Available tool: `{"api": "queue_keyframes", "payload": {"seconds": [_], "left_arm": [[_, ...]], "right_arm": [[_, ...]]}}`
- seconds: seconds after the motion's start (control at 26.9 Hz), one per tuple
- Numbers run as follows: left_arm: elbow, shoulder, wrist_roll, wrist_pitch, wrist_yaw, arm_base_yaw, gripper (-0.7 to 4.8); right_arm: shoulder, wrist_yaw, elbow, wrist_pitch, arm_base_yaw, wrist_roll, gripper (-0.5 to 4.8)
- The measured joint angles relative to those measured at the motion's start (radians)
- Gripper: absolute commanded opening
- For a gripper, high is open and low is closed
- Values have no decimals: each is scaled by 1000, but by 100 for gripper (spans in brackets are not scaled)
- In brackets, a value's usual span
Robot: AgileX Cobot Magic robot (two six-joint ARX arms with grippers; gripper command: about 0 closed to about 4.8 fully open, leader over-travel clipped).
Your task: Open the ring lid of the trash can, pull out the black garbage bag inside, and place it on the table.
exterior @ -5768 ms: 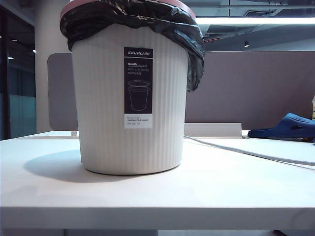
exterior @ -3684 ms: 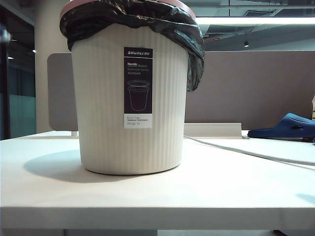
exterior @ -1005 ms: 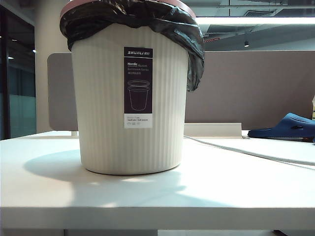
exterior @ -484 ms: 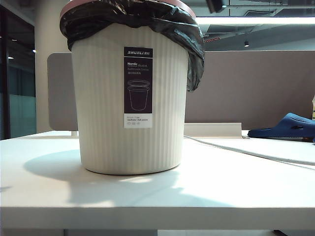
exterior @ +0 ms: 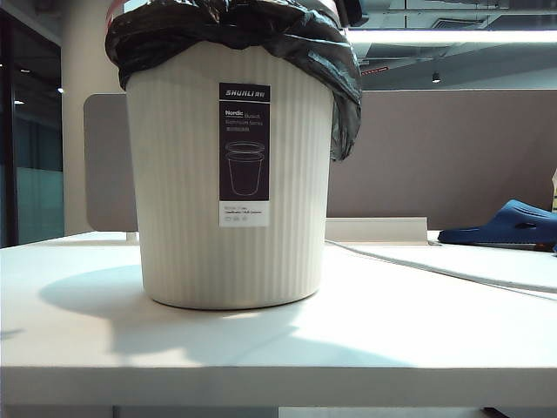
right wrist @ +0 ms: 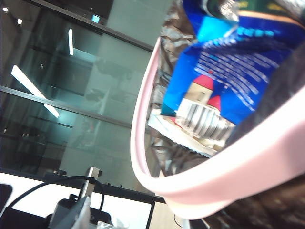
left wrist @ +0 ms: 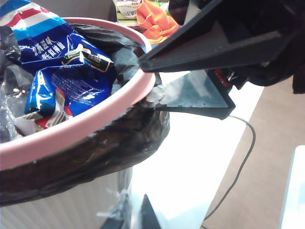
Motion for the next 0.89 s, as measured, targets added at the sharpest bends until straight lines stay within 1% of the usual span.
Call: {"api": "queue_keyframes", "payload": {"seconds": [0.04,0.15,0.22,0.33,0.48,0.6,0.71,0.78,0.89], "left_arm": [[0,0,1,0,0,0,30],[0,0,38,1,-3,0,24],[0,9,49,20,-4,0,-7],[0,32,67,38,-5,0,-6],[0,72,71,97,-6,-1,-6],[0,116,70,157,-5,-19,-6],[0,150,70,190,-7,-43,-6],[0,168,69,231,-29,-64,-6],[0,182,70,288,-98,-93,-6]], "right_arm": [[0,0,0,1,0,0,243],[0,0,0,19,0,0,243],[0,0,0,47,-1,0,243],[0,0,0,67,-5,0,243],[0,-2,0,74,-16,3,243],[0,-2,0,101,-16,9,243],[0,-2,1,121,-16,11,243],[0,-4,1,121,-17,14,243],[0,-20,1,123,-18,18,243]]}}
